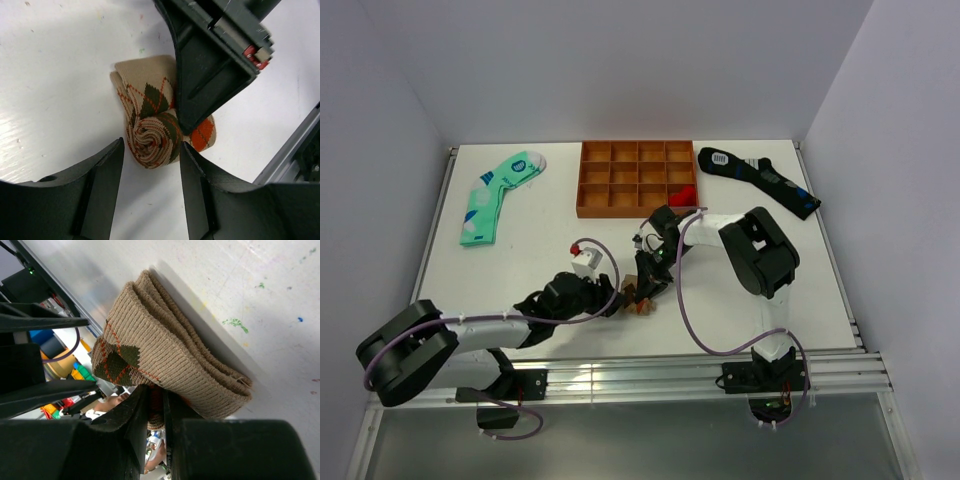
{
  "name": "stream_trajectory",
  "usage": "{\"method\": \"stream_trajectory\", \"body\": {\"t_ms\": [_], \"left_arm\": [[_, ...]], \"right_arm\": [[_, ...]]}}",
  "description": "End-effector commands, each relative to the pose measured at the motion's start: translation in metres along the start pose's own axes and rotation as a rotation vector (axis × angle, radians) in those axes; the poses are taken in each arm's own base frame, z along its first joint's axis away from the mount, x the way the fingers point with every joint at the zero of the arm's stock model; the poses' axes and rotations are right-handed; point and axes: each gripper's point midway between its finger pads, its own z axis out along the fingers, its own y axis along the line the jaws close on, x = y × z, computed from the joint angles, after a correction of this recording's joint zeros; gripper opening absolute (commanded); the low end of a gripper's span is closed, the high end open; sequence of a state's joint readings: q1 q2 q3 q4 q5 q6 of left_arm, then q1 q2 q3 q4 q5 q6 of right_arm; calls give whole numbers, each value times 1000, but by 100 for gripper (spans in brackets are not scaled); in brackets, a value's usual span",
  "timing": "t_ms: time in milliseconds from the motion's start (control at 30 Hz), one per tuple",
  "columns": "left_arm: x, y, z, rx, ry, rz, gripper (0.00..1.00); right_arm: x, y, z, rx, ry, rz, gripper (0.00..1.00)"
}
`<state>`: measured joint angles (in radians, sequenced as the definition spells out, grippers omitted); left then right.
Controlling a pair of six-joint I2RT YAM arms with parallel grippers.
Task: Roll the socks
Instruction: Roll the sock at the center of the board.
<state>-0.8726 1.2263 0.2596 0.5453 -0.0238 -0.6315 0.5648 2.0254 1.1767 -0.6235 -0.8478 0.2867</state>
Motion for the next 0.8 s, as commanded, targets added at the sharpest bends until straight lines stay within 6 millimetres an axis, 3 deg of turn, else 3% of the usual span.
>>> {"method": "stream_trajectory", "body": {"t_ms": [0,300,400,433,567,767], "left_arm": [[-6,-12,11,39,19,28,54],[-2,-8,15,41,33,52,57],[-7,-8,5,33,7,102,59],[-21,-13,-1,27,-53,111,59],[-33,-16,-5,-6,-53,167,58],[-22,-25,-3,-42,-29,296,56]], "right_arm": [[7,-97,10,399,0,-16,7],[9,-97,9,401,-5,-18,6],[10,-97,8,407,0,-16,6],[10,-97,8,406,2,-19,6],[8,-99,8,415,8,-9,6],[2,-97,7,420,8,-15,6]]}}
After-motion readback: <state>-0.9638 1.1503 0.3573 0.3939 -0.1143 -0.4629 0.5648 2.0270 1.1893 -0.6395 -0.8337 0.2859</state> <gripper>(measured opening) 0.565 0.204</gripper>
